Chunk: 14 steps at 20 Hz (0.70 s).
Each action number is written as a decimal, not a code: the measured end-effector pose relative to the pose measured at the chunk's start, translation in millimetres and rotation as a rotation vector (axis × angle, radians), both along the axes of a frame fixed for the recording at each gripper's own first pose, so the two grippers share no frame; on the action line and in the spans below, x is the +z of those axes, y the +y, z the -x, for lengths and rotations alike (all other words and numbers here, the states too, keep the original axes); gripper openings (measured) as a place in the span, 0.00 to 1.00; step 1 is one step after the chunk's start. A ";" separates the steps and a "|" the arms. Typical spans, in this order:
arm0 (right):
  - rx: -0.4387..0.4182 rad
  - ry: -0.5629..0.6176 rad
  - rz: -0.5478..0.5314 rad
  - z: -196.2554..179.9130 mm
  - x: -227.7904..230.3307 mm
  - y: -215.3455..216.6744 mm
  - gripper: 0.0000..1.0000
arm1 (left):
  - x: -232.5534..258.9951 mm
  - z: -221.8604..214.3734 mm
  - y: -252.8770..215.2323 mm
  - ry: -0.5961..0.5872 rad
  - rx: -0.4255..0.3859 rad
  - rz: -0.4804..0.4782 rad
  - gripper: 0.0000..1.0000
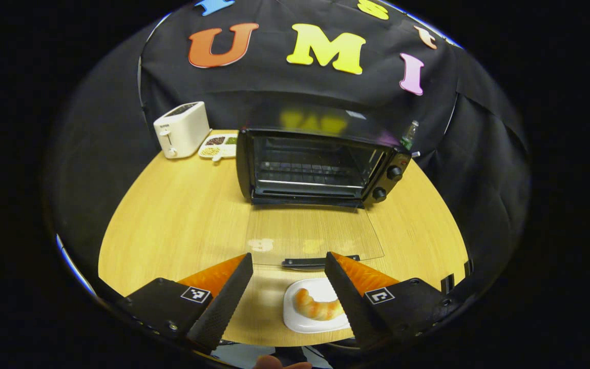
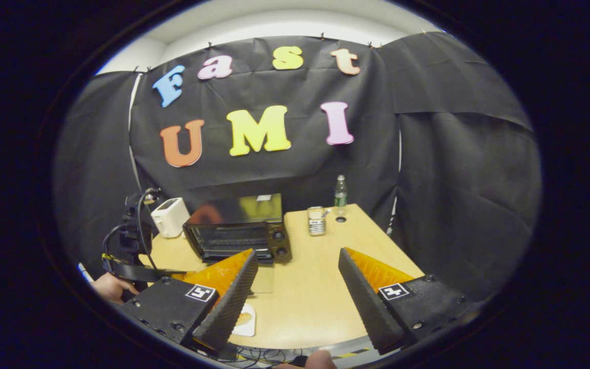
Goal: Open the electric oven with the left hand, put the food in, and close the electric oven.
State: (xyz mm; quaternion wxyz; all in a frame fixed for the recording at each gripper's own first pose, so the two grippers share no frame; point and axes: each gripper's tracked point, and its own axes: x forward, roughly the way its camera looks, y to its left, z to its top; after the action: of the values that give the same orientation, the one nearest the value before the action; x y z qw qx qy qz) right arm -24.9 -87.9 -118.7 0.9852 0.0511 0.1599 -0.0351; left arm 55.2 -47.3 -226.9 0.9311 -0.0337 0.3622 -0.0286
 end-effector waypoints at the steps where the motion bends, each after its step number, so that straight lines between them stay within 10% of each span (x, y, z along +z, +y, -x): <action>1: 0.037 0.025 -0.009 -1.1 -8.4 14.1 1.00 | 10.4 6.8 8.8 -0.028 0.012 0.001 0.94; 14: 0.437 0.345 0.108 -9.3 -168.9 153.1 1.00 | 79.4 114.4 119.6 -0.143 0.248 0.029 0.94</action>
State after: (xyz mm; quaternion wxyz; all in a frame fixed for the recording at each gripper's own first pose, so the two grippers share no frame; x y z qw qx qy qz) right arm -15.5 65.2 -287.6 0.9289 -0.0439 0.3304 0.1614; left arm -59.2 72.4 -147.5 0.9503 -0.0895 0.2877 0.0789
